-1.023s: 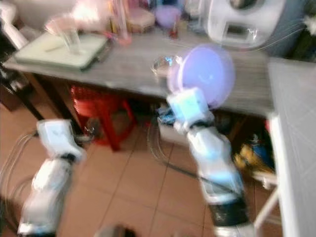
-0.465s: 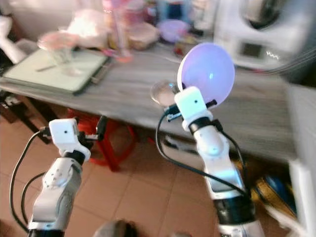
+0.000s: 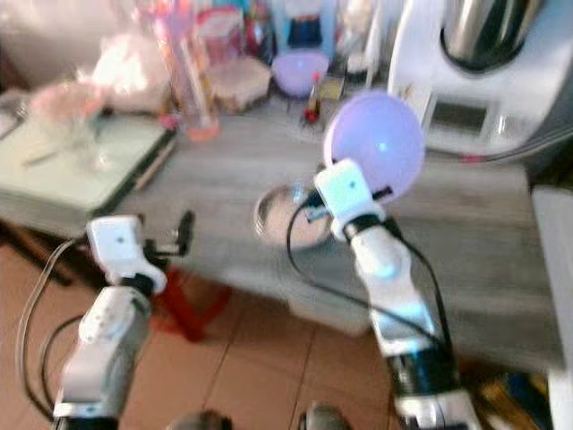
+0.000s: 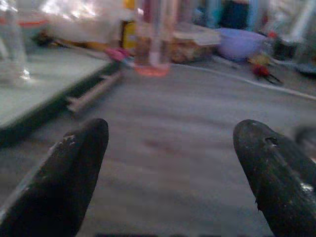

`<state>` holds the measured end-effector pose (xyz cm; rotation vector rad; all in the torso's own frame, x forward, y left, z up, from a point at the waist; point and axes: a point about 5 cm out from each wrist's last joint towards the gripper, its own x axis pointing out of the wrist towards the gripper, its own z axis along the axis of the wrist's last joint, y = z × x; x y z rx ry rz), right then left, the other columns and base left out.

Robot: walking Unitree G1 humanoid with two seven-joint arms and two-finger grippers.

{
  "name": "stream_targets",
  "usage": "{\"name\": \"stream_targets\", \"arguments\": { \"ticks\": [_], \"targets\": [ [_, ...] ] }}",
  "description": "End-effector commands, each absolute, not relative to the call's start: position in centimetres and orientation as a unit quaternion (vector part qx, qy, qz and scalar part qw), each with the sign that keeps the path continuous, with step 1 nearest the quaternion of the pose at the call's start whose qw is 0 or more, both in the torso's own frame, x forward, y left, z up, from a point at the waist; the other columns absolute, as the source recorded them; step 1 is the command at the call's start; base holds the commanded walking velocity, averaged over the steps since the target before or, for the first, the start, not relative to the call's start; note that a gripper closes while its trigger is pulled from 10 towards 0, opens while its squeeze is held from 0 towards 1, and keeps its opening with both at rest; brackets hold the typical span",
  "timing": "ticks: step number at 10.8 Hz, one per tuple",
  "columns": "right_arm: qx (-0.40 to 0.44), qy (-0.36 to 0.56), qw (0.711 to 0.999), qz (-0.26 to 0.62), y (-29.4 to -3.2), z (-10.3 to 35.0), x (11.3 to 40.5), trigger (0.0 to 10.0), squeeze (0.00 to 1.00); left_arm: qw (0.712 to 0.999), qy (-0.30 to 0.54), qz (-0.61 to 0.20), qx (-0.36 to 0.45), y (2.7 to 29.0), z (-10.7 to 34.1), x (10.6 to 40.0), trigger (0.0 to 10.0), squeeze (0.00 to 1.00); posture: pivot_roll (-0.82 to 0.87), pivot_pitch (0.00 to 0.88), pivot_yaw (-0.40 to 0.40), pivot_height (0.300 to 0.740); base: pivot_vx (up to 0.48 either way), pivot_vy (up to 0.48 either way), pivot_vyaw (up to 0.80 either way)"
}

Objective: Setting the table

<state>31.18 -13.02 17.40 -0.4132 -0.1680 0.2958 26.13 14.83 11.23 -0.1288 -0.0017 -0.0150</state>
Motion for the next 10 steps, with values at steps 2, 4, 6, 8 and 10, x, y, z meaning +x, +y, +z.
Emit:
{"name": "stream_targets", "arguments": {
  "ticks": [2, 4, 6, 8, 10],
  "targets": [
    [-0.221, -0.11, 0.952, 0.181, -11.6, 18.6, 32.0, 10.0, 0.0, 0.999, -0.001, 0.032, -0.039, 16.5, 11.2, 26.0, 10.0, 0.0, -0.01, 0.054, 0.053, 0.74, 0.0, 0.0, 0.0],
    [-0.21, -0.094, 0.952, 0.201, -11.1, 18.8, 33.4, 10.0, 0.0, 0.999, 0.0, 0.034, -0.037, 16.6, 11.2, 26.1, 10.0, 0.0, 0.0, 0.058, 0.058, 0.74, 0.0, 0.0, 0.0],
    [-0.217, -0.093, 0.933, 0.27, -9.2, 18.8, 35.1, 10.0, 0.0, 0.999, 0.002, 0.029, -0.033, 16.4, 11.3, 25.9, 10.0, 0.0, 0.02, 0.084, 0.066, 0.74, 0.0, 0.0, 0.0],
    [-0.236, -0.071, 0.915, 0.318, -8.1, 18.4, 36.0, 10.0, 0.0, 0.999, 0.009, 0.031, -0.027, 16.8, 11.2, 25.0, 10.0, 0.0, 0.05, 0.103, 0.065, 0.74, 0.0, 0.0, 0.0],
    [-0.248, -0.06, 0.903, 0.345, -7.7, 17.8, 36.7, 10.0, 0.0, 0.999, 0.016, 0.032, -0.022, 17.1, 11.3, 24.3, 10.0, 0.0, 0.09, 0.126, 0.066, 0.74, 0.0, 0.0, 0.0]
  ]
}}
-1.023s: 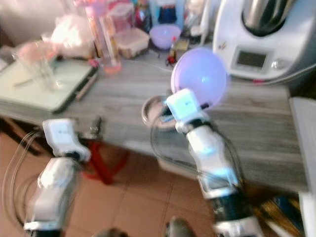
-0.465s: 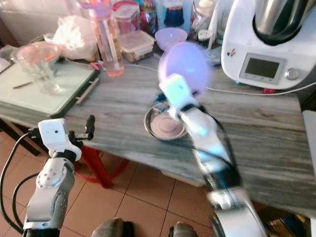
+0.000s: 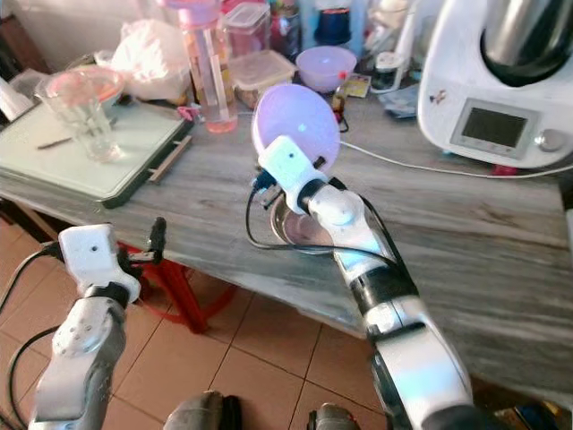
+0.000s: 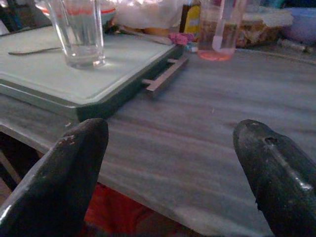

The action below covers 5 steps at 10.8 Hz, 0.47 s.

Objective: Setting the table

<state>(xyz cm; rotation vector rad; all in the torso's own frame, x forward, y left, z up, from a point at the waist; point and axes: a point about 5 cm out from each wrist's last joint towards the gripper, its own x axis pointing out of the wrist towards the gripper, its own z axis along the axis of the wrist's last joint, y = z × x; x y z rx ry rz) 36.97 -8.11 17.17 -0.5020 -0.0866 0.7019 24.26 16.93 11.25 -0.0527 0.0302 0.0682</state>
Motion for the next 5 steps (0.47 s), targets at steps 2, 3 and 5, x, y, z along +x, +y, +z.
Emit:
{"name": "stream_targets", "arguments": {
  "ticks": [2, 3, 5],
  "targets": [
    [-0.261, -0.051, 0.891, 0.367, -7.4, 18.0, 37.7, 10.0, 0.0, 0.999, 0.027, 0.035, -0.018, 17.3, 11.3, 23.3, 10.0, 0.0, 0.12, 0.157, 0.065, 0.74, 0.0, 0.0, 0.0],
    [-0.27, -0.046, 0.887, 0.371, -7.3, 17.9, 37.9, 10.0, 0.0, 0.999, 0.03, 0.036, -0.018, 17.3, 11.3, 23.0, 10.0, 0.0, 0.13, 0.158, 0.064, 0.74, 0.0, 0.0, 0.0],
    [-0.286, -0.008, 0.875, 0.39, -6.9, 16.5, 38.0, 10.0, 0.0, 0.999, 0.034, 0.036, -0.019, 17.3, 11.4, 22.8, 10.0, 0.0, 0.14, 0.162, 0.061, 0.74, 0.0, 0.0, 0.0]
  ]
}}
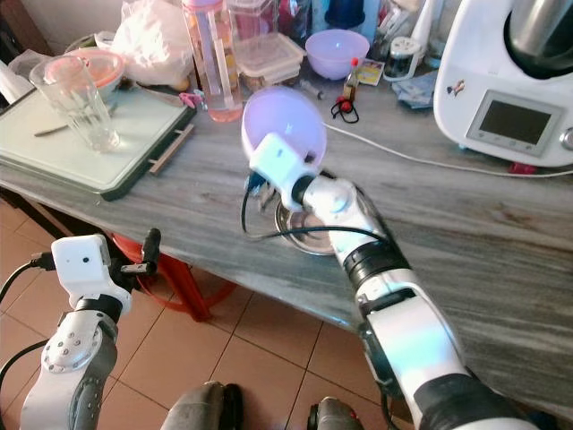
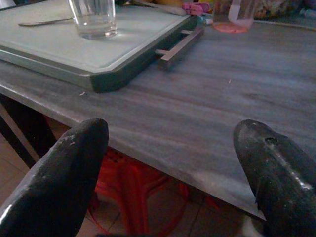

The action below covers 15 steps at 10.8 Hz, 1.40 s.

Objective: Setting the table

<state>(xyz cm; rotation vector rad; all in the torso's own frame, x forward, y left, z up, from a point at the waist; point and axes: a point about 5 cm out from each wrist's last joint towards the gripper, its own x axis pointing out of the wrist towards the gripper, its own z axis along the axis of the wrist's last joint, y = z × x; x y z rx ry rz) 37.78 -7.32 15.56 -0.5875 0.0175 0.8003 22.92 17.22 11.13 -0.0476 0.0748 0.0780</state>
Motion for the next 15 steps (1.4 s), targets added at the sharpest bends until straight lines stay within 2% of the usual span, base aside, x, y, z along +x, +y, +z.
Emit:
{"name": "stream_targets", "arguments": {
  "ticks": [1, 2, 3, 7, 11, 15],
  "targets": [
    [-0.296, 0.002, 0.869, 0.397, -6.7, 15.9, 37.8, 10.0, 0.0, 0.999, 0.036, 0.036, -0.02, 17.3, 11.5, 22.8, 10.0, 0.0, 0.13, 0.163, 0.063, 0.74, 0.0, 0.0, 0.0],
    [-0.294, 0.003, 0.866, 0.404, -6.6, 15.7, 37.6, 10.0, 0.0, 0.998, 0.037, 0.035, -0.021, 17.2, 11.5, 22.9, 10.0, 0.0, 0.13, 0.163, 0.063, 0.74, 0.0, 0.0, 0.0],
    [-0.291, 0.004, 0.864, 0.41, -6.7, 15.4, 37.5, 10.0, 1.0, 0.999, 0.038, 0.032, -0.022, 17.1, 11.5, 23.0, 10.0, 0.0, 0.12, 0.163, 0.063, 0.74, 0.0, 0.0, 0.0],
    [-0.325, 0.0, 0.851, 0.411, -7.0, 15.8, 37.6, 10.0, 1.0, 0.998, 0.042, 0.024, -0.028, 16.8, 11.3, 23.1, 10.0, 0.0, 0.11, 0.155, 0.058, 0.74, 0.0, 0.0, 0.0],
    [-0.382, 0.04, 0.817, 0.43, -8.7, 17.6, 38.1, 10.0, 1.0, 0.998, 0.042, 0.006, -0.043, 15.9, 10.9, 24.1, 10.0, 0.0, 0.07, 0.116, 0.047, 0.74, 0.0, 0.0, 0.0],
    [-0.366, 0.034, 0.823, 0.434, -10.0, 19.7, 37.2, 10.0, 1.0, 0.998, 0.036, -0.002, -0.05, 15.7, 10.7, 25.1, 10.0, 0.0, 0.04, 0.076, 0.045, 0.74, 0.0, 0.0, 0.0]
  ]
}}
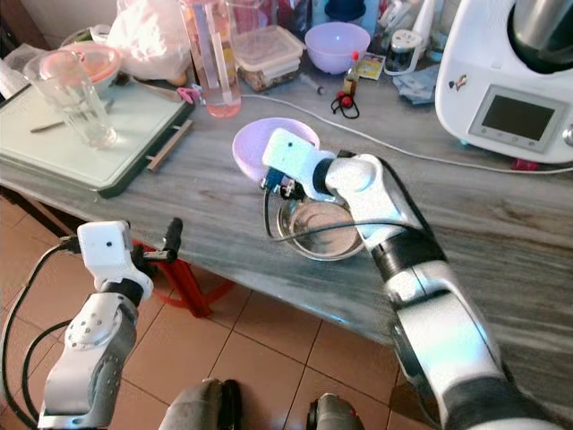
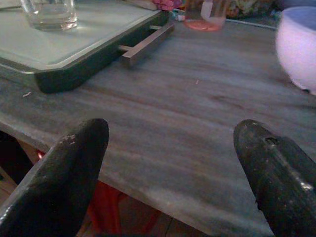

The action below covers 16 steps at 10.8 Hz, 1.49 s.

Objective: Setting the table

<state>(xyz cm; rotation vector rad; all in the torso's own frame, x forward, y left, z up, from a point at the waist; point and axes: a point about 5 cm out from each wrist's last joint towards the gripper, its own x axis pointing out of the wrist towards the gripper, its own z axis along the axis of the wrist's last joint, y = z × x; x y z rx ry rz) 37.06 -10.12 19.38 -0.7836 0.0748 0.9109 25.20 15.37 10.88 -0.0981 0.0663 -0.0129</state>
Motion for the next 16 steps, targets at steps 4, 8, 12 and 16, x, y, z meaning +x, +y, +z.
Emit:
{"name": "stream_targets", "arguments": {
  "ticks": [4, 8, 12, 16],
  "targets": [
    [-0.281, -0.007, 0.884, 0.374, -11.5, 19.9, 34.5, 10.0, 1.0, 0.997, 0.043, -0.006, -0.061, 15.4, 10.0, 25.0, 10.0, 0.0, 0.02, 0.044, 0.047, 0.74, 0.0, 0.0, 0.0],
    [-0.103, -0.055, 0.978, 0.171, -13.8, 17.4, 30.4, 10.0, 0.0, 0.996, 0.035, -0.013, -0.075, 15.0, 10.1, 25.2, 10.0, 0.0, 0.01, 0.02, 0.055, 0.74, 0.0, 0.0, 0.0],
    [0.051, 0.004, 0.997, 0.054, -15.6, 13.5, 28.3, 10.0, 0.0, 0.995, 0.042, -0.024, -0.089, 14.2, 9.5, 25.2, 10.0, 0.0, 0.0, 0.007, 0.052, 0.74, 0.0, 0.0, 0.0],
    [0.037, -0.016, 0.998, 0.055, -15.8, 13.3, 28.3, 10.0, 0.0, 0.995, 0.033, -0.016, -0.093, 14.4, 9.8, 25.7, 10.0, 0.0, -0.01, 0.011, 0.058, 0.74, -0.129, 0.0, 0.0]
  ]
}}
